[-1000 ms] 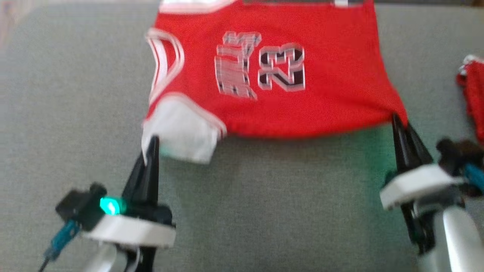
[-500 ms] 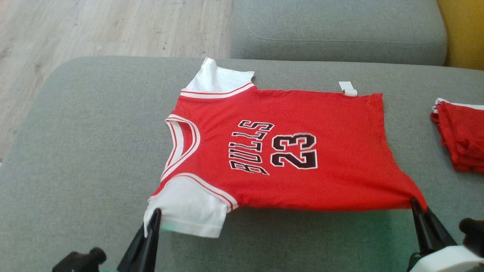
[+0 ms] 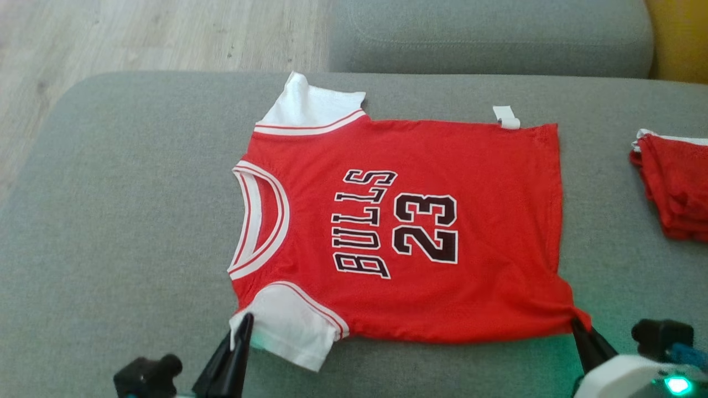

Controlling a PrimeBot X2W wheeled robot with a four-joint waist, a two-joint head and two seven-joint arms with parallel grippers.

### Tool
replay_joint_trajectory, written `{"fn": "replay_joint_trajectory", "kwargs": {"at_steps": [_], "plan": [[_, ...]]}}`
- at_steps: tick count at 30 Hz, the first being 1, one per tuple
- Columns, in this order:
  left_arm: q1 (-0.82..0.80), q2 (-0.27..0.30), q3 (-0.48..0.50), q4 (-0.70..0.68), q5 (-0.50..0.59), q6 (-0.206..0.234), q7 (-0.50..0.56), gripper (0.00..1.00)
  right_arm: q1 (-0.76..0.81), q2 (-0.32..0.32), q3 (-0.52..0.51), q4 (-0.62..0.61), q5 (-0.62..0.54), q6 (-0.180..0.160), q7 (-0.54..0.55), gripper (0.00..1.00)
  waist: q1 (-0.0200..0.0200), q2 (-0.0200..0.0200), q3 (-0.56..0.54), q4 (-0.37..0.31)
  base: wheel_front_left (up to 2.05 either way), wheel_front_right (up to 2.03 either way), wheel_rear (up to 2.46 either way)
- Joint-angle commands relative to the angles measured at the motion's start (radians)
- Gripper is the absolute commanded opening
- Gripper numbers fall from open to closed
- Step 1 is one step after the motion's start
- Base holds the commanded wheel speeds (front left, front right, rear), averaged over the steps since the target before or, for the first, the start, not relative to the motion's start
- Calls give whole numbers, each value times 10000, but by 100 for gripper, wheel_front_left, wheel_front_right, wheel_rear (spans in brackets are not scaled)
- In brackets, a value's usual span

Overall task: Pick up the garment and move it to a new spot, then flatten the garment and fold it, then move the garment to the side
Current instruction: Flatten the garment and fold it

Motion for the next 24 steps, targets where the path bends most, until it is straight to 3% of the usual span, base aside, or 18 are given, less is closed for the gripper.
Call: {"fn": "replay_joint_trajectory", "kwargs": {"at_steps": [1, 5, 15, 24], "plan": [[-688, 43, 386, -131, -5, -108, -145, 0, -659, -105, 200, -152, 153, 75, -69, 0, 0, -1, 114, 23, 0, 0, 0], [-1492, -212, 447, 361, 224, -265, -377, 0, -1239, -105, 214, 485, 438, 75, -67, 0, 0, -1, 419, 47, 0, 0, 0], [-4437, -1124, 485, 2050, 1068, -710, -967, 0, -2942, -105, 108, 767, 471, 75, -528, 0, 0, -1, 1349, -22, 0, 0, 0], [-5968, -1823, 391, 3672, 1685, -884, -1665, 0, -3723, -104, -40, 1251, 258, 75, -773, 0, 0, -1, 1899, -100, 0, 0, 0]]}}
